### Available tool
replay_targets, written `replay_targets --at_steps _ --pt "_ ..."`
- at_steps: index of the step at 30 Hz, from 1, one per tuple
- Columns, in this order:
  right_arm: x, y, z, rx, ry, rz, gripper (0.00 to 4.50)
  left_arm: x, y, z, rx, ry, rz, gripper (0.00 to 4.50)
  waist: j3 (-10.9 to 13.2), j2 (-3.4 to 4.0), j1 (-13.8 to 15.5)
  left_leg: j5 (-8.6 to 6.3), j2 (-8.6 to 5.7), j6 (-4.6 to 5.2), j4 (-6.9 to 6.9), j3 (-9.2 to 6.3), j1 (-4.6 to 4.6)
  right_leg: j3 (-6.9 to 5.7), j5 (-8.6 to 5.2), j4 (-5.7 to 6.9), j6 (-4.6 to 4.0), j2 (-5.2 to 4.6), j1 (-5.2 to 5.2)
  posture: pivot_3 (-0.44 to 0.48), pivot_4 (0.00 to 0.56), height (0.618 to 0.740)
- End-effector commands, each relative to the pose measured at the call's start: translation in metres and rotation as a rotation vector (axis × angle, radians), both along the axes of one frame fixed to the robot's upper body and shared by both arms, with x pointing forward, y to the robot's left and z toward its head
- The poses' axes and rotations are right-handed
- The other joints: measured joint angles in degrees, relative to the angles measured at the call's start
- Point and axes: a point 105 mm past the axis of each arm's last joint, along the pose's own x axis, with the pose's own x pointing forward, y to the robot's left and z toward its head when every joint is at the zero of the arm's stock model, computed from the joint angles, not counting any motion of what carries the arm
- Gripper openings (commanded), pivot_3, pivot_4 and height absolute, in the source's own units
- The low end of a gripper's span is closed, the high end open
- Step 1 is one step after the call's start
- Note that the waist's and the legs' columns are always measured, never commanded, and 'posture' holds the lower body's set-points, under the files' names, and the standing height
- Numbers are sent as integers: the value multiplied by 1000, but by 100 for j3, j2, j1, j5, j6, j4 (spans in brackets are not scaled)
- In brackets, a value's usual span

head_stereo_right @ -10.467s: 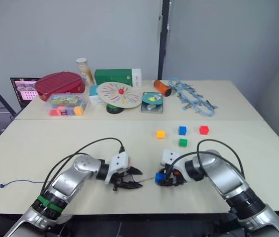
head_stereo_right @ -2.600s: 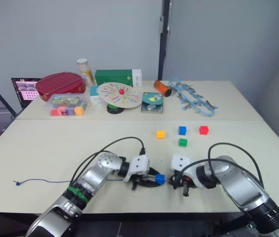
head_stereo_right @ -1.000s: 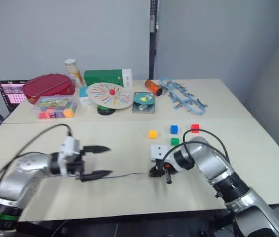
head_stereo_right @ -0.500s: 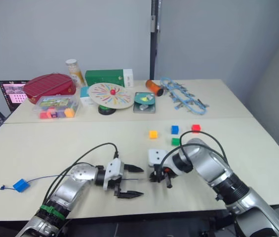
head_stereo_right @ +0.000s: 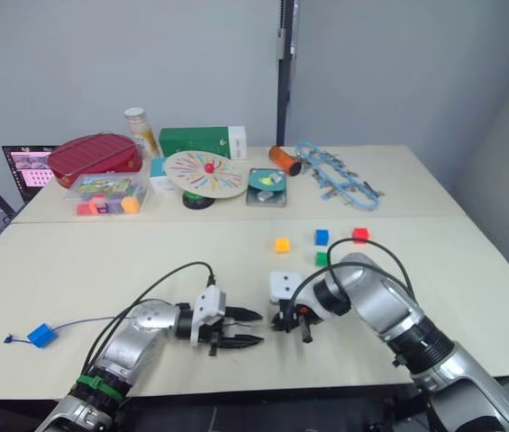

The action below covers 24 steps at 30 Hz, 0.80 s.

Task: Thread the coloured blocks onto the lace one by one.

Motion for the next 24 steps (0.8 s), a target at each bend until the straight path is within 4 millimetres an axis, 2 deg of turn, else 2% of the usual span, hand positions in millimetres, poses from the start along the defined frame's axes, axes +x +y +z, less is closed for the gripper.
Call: replay_targets --at_steps 1,2,5,6,19,20,21,24 --pt "2 1 8 11 -30 8 0 -3 -2 6 -20 -9 -21 1783 0 0 2 0 0 0 0 0 0 0 0 0 0 0 0 0 150 740" --pt "2 0 7 9 -29 5 0 -4 -2 6 -20 -7 -26 1583 0 0 2 0 0 0 0 0 0 0 0 0 0 0 0 0 150 740" --pt "1 0 5 9 -24 2 0 -5 -4 6 -24 -3 -33 606 0 0 3 0 0 0 0 0 0 0 0 0 0 0 0 0 150 740" --pt "1 0 5 12 -21 2 0 -5 -6 5 -23 -2 -36 132 0 0 3 0 0 0 0 0 0 0 0 0 0 0 0 0 150 740" --pt "-5 -2 10 38 44 -40 0 -4 -9 2 -6 -12 -39 54 0 0 30 0 0 0 0 0 0 0 0 -3 0 0 2 0 150 740" --pt "-6 -8 12 33 52 -48 678 -3 -8 2 -10 -11 -32 0 0 0 37 0 0 0 1 0 0 0 0 -3 0 -1 2 0 150 740" --pt "-7 -12 14 29 58 -53 900 -2 -8 2 -14 -9 -27 0 0 0 55 0 -1 1 1 0 0 0 0 -4 0 -1 2 0 150 740" --pt "-2 -37 26 67 33 -158 1969 -1 -3 3 -42 -7 7 0 0 0 103 -1 -1 2 1 0 -1 -1 0 -11 0 -2 4 0 150 740"
